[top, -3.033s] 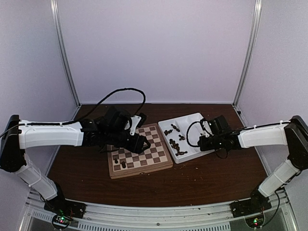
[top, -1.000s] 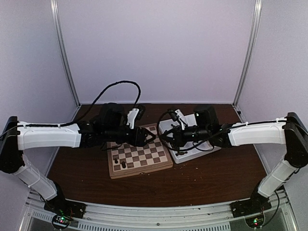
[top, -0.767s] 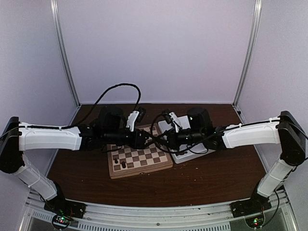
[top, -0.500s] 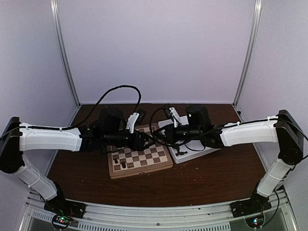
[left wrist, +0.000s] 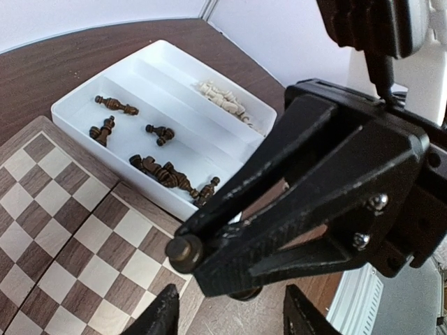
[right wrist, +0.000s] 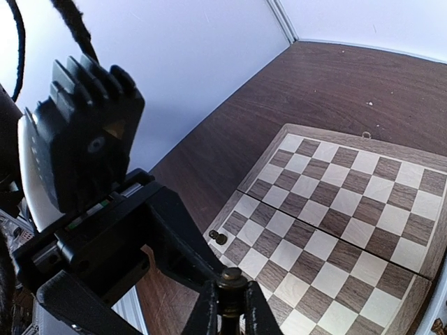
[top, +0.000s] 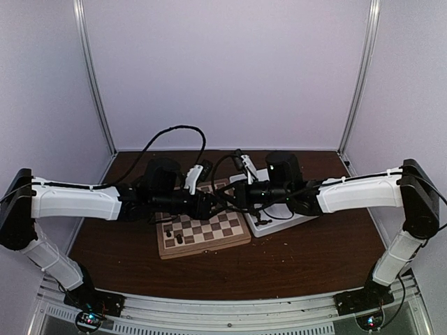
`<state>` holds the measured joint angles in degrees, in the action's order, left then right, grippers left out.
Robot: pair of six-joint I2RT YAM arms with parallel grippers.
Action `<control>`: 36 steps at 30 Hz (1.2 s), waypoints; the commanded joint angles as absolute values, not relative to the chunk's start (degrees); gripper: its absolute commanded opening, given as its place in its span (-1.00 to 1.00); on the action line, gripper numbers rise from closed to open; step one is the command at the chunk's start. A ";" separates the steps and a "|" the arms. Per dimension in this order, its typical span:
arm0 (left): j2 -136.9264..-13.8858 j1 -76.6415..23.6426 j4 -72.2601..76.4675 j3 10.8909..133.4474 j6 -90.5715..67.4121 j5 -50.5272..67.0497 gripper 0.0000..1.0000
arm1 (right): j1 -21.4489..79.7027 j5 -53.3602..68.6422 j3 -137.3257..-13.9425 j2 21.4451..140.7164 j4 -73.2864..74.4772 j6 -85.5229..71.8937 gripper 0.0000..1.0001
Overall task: Set up the chess pieces on the board
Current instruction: Place the chess piece on the chessboard.
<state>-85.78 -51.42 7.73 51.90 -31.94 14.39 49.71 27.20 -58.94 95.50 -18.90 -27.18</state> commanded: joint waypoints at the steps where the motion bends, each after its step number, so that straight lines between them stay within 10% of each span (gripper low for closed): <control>1: -86.81 -51.15 10.65 53.23 -31.12 14.89 0.00 | 50.18 27.86 -60.56 95.80 -20.28 -27.72 -0.95; 19: -88.76 -51.15 12.59 54.58 -31.07 14.71 -0.09 | 50.28 29.66 -60.23 96.11 -20.69 -28.39 -0.95; 31: -87.93 -51.15 8.51 55.03 -26.63 13.15 -0.72 | 50.26 28.50 -60.54 94.61 -17.21 -27.64 -0.91; 36: -87.12 -51.15 4.44 55.71 -22.49 11.90 -0.90 | 49.98 28.14 -60.88 92.31 -13.05 -27.11 -0.55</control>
<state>-88.40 -51.59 6.13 53.91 -27.42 14.70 49.87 28.36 -59.70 95.72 -17.21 -27.27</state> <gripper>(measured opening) 0.190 0.173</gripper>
